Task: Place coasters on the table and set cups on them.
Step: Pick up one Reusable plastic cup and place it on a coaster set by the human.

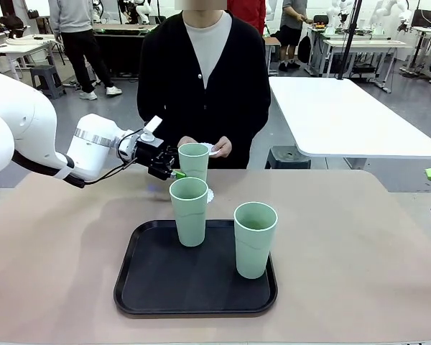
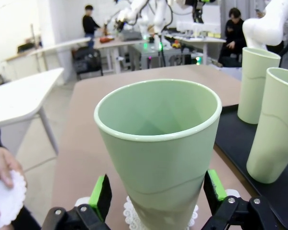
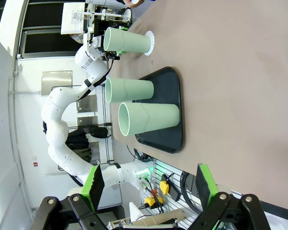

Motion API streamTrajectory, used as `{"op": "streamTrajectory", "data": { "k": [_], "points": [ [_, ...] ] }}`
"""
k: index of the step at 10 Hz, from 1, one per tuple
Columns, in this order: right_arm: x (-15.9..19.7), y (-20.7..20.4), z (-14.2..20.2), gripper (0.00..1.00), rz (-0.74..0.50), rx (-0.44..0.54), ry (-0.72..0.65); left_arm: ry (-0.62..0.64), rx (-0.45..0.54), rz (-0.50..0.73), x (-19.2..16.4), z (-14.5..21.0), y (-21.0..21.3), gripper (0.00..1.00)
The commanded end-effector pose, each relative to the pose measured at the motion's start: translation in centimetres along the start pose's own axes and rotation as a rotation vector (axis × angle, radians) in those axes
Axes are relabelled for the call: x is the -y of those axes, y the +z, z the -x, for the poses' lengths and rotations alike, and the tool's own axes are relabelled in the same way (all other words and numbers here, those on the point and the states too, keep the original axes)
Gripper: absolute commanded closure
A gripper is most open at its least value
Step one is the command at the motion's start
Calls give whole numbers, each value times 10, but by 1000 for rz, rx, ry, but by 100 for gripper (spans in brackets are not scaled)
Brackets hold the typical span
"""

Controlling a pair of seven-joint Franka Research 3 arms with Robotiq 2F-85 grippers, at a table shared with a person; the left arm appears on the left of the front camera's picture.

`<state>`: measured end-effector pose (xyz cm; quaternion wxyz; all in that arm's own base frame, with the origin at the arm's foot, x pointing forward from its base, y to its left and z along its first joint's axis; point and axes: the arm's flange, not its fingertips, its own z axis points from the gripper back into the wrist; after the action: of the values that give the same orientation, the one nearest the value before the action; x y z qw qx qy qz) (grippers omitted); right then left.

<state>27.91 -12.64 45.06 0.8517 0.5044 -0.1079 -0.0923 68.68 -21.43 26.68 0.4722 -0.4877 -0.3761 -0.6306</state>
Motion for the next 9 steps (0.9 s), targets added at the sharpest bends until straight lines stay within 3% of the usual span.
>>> {"op": "streamTrajectory", "data": {
  "k": [1,7,9],
  "points": [
    [0,-1,-1,0,-12,-3,5,35,-34,5,8,-7,5,0],
    [0,-1,-1,0,-12,-3,5,38,-129,-79,33,-33,42,0],
    [0,-1,-1,0,-12,-3,5,21,-279,-139,53,-64,52,0]
  ]
}}
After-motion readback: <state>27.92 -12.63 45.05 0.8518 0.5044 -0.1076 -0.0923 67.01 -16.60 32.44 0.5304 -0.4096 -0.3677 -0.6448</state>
